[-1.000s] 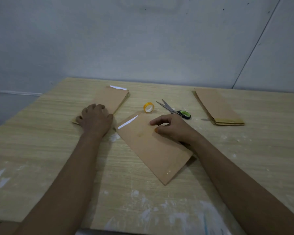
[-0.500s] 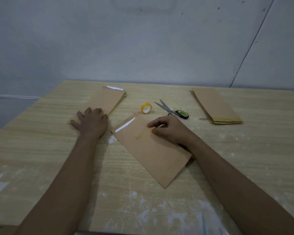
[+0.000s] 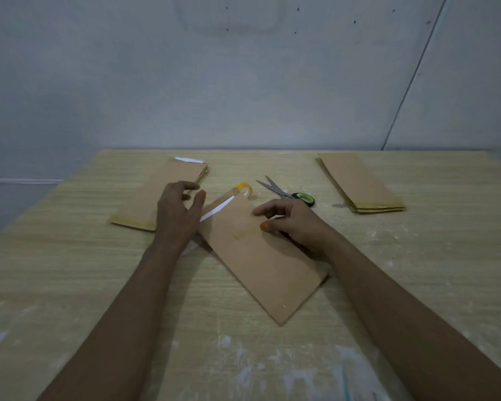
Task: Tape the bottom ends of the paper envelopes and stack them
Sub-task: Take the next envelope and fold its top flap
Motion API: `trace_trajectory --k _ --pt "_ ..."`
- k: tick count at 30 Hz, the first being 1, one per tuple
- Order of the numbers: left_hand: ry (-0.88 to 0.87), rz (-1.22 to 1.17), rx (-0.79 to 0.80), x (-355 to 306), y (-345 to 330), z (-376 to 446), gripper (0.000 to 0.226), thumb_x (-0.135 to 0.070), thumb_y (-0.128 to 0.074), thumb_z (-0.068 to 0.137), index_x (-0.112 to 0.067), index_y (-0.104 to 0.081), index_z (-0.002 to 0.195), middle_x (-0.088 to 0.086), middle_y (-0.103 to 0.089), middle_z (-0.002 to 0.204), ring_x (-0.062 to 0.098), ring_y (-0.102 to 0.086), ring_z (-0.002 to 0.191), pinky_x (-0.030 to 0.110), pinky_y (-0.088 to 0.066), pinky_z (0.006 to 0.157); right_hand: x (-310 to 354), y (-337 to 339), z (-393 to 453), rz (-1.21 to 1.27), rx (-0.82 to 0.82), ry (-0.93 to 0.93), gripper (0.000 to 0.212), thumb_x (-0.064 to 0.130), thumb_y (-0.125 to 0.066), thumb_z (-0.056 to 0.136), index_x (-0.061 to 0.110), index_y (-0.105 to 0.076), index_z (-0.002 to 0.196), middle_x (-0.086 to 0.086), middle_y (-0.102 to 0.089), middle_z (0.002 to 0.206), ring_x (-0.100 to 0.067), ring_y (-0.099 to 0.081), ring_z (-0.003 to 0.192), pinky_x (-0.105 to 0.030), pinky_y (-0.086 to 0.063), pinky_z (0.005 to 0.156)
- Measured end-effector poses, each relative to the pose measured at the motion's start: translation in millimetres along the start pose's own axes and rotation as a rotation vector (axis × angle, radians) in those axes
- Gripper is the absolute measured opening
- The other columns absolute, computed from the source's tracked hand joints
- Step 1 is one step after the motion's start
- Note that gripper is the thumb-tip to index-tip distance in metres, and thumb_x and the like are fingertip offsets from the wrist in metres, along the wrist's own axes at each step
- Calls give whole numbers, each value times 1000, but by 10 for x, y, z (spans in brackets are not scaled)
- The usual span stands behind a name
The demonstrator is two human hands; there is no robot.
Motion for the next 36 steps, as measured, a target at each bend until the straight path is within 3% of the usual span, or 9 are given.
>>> trace_trajectory --k 3,6,8,10,15,21,27,31,36 --pt "57 -67 125 -54 -119 -84 8 -23 -62 96 -18 -69 93 -4 -68 88 7 -57 73 16 -40 65 -6 39 -7 43 -11 1 33 -11 -64 85 15 -73 103 -7 -57 94 -16 -58 72 -25 -51 66" --pt "107 -86 167 -55 -145 -116 33 -35 -54 100 -14 -66 78 -6 -63 71 10 -53 69 25 -38 62 -4 64 -10 37 -16 13 34 -12 -63 85 11 -72 107 -4 -57 91 -10 -57 66 -22 -50 65" --pt "114 -134 194 -82 -155 -120 48 -39 -53 100 -6 -51 65 -5 -45 58 13 -40 60 33 -30 58 -5 76 -11 40 -22 12 34 -12 -63 85 10 -72 109 -3 -57 87 -8 -55 63 -20 -49 64" --pt "118 -213 231 -128 -183 -146 47 -36 -56 97 -5 -50 63 -10 -39 54 9 -36 57 33 -29 57 -8 85 -7 36 -29 15 34 -12 -63 85 8 -71 111 0 -56 82 -6 -54 61 -19 -49 62" --pt "160 -317 240 -189 -242 -204 24 -17 -62 96 -8 -66 74 -18 -57 57 0 -46 59 16 -36 55 -10 101 -15 44 -51 24 33 -10 -66 83 9 -72 110 5 -58 75 -6 -54 59 -18 -46 60" --pt "167 -419 335 -312 -353 -300 20 -17 -65 95 -5 -72 81 -14 -62 62 0 -52 61 14 -40 55 36 109 -11 -25 -114 139 38 1 -73 81 26 -74 110 -10 -67 107 -12 -61 93 -24 -50 76" --pt "322 -555 335 -319 -395 -305 21 -19 -61 97 -9 -72 81 -4 -65 68 7 -56 64 19 -44 57 16 126 0 -6 -153 160 44 -5 -70 81 23 -71 115 6 -55 71 -10 -53 72 -21 -46 63" --pt "367 -593 304 -300 -404 -307 21 -15 -59 97 1 -70 88 1 -60 69 5 -53 60 16 -43 54 1 135 16 52 -124 139 46 2 -72 77 27 -70 116 -11 -53 85 -20 -52 78 -35 -45 72" --pt "319 -564 347 -291 -445 -304 18 -10 -61 96 -7 -74 83 -4 -69 69 5 -58 65 18 -46 60 3 115 2 56 -64 115 43 -2 -72 81 22 -69 117 -13 -65 96 -20 -62 85 -32 -52 75"
Point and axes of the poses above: each hand's wrist, its own z-axis towards the middle knuckle, its own y-axis out of the back of the hand, x = y × z, the point moved 4 cm from there along z, towards the middle knuckle
